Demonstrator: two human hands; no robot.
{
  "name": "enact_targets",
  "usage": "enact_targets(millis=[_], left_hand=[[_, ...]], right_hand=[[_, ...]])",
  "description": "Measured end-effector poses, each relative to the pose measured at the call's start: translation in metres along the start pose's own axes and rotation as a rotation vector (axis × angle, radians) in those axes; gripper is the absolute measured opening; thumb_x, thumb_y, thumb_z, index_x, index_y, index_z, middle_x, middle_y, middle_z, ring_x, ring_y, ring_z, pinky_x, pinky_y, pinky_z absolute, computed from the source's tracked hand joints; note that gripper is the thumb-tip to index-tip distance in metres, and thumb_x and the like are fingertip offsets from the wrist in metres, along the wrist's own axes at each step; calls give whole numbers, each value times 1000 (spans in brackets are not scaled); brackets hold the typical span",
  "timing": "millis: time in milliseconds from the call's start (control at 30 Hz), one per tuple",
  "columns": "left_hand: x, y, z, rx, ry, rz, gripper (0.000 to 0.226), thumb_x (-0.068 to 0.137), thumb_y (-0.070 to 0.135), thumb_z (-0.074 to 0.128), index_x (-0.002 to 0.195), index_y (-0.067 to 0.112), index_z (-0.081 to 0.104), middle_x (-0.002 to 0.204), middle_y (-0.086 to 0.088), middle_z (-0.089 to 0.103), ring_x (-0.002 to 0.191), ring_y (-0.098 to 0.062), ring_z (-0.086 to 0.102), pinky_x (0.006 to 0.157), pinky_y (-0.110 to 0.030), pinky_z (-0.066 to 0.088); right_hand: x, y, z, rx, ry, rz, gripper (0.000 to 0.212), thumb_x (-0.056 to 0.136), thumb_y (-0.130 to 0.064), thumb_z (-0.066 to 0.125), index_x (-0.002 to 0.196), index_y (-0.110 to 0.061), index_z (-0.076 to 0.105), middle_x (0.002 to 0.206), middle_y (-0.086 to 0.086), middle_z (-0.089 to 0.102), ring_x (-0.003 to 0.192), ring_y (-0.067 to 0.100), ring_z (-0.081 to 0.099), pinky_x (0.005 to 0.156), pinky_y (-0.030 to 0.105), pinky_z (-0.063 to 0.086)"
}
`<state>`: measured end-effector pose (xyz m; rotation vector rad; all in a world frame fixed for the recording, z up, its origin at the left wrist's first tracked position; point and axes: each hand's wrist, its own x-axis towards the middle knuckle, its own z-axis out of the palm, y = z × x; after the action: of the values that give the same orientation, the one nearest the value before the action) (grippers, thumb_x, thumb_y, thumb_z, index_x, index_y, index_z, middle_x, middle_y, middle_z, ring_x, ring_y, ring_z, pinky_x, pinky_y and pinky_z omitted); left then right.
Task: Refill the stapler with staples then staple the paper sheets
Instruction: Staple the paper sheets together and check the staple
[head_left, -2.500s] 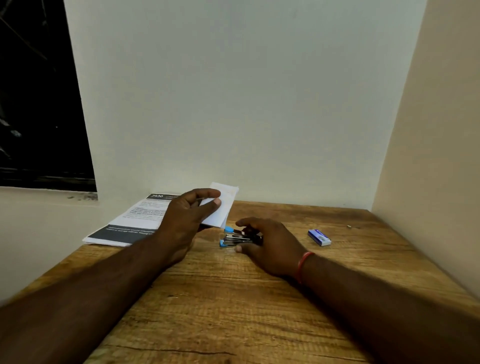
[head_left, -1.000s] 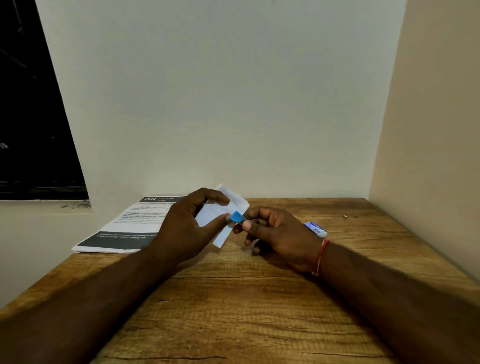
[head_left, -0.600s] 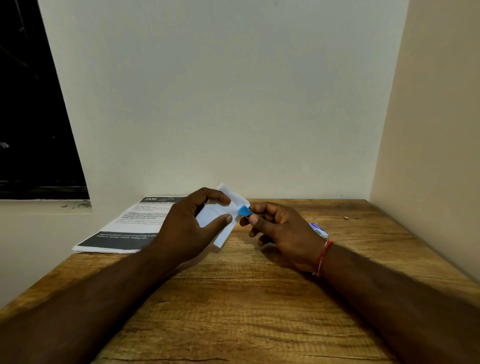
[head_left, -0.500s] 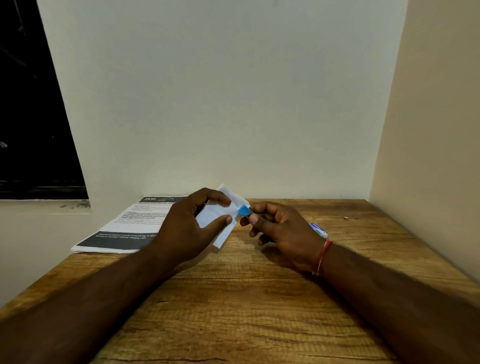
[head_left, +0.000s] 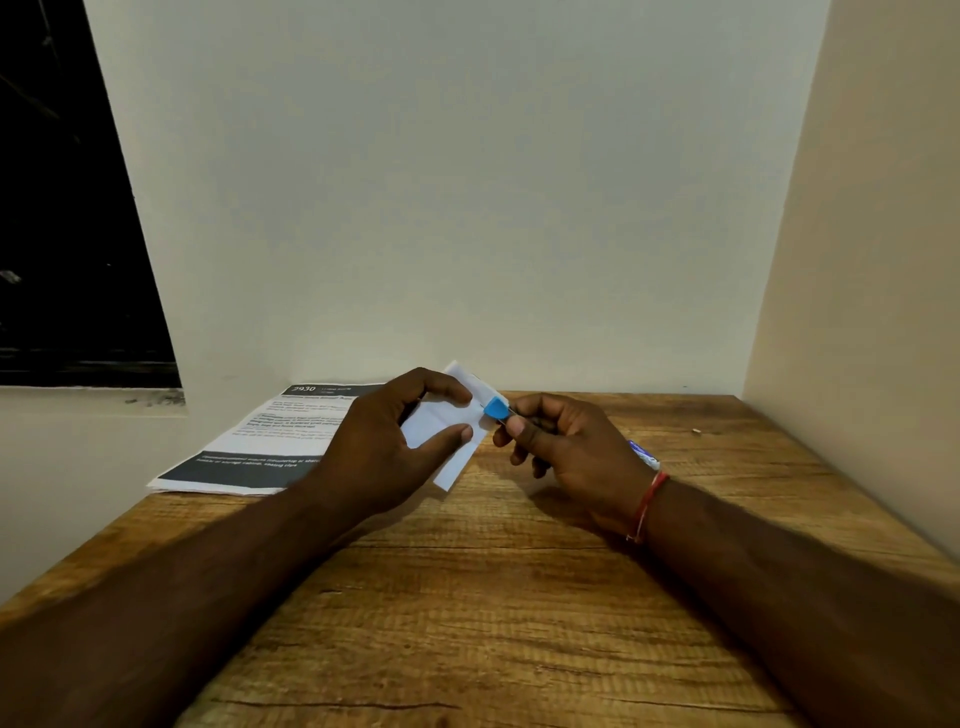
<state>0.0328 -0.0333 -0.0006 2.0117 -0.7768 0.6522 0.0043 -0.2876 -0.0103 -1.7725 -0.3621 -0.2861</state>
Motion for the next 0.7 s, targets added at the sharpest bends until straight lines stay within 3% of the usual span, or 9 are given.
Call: enact_targets(millis=[433, 700], left_hand=[[0, 5, -1, -24, 5, -50, 32, 95, 32, 92, 117, 44, 73, 118, 17, 76, 92, -8, 75, 64, -13, 53], [1, 0, -2, -60, 72, -49, 26, 102, 25, 85, 122, 38, 77, 120, 17, 78, 105, -4, 71, 74, -9, 49]], right_hand=[[5, -4, 6, -19, 116, 43, 16, 109, -16, 70, 100, -20, 83, 83, -1, 82, 66, 10, 66, 62, 31, 53], [-4, -2, 7, 210, -52, 136, 22, 108, -25, 71, 120, -9, 80, 114, 12, 84, 78, 15, 65, 67, 33, 54]])
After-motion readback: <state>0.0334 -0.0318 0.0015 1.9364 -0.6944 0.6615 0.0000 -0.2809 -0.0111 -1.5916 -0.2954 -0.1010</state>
